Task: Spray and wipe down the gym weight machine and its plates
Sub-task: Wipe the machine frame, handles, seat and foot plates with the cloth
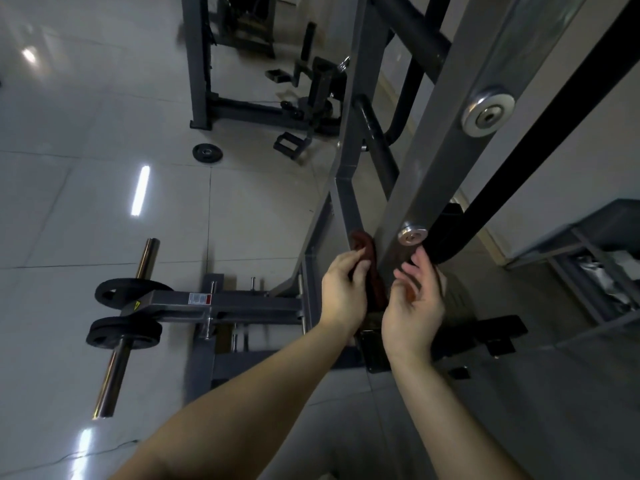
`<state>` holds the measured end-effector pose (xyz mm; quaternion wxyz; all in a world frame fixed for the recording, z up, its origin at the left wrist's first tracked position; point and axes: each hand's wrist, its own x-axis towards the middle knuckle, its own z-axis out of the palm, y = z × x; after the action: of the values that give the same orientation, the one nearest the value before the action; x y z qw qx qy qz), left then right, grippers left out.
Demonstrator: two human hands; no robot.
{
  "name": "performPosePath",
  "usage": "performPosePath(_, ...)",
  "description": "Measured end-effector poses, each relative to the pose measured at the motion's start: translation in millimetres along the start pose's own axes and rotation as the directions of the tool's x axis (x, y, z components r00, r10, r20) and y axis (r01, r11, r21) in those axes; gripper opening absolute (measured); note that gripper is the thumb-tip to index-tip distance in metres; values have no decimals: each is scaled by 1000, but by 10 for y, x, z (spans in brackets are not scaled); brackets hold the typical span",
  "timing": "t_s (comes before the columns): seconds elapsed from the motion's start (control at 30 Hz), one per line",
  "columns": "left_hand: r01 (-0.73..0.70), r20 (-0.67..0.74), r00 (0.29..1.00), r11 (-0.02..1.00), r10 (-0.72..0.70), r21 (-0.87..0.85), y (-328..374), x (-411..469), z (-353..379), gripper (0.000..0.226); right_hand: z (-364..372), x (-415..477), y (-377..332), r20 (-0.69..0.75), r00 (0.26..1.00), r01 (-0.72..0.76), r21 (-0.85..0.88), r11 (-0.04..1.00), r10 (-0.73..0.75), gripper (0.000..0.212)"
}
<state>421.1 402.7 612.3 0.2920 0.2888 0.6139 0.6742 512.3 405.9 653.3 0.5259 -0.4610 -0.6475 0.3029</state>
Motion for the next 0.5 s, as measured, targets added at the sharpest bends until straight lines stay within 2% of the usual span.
performPosePath(0.07, 52, 16, 999, 999, -52, 0, -115, -27, 39, 24, 13, -62, 122, 9, 997, -80, -8, 997, 80, 60)
performPosePath(0.2, 145, -1, 989, 977, -147, 158, -389, -102, 89, 25, 14, -180, 297, 66, 974, -215, -12, 976, 216, 62)
performPosePath(0.3, 253, 44, 960, 927, -275, 276, -544, -62, 62, 27, -18, -159, 363, 101, 964, -245, -16, 969, 245, 64)
performPosePath(0.37, 273, 72, 944, 884, -322, 379, -616, -28, 28, 28, -45, -130, 396, 110, 965, -236, -32, 971, 238, 64)
performPosePath(0.43, 202, 69, 968, 908, -243, 366, -517, -32, 14, 26, -78, -128, 390, 122, 966, -226, -27, 974, 227, 64)
performPosePath(0.5, 64, 33, 997, 962, -76, 264, -377, -30, 28, 24, -93, -121, 369, 143, 966, -213, -18, 977, 213, 64)
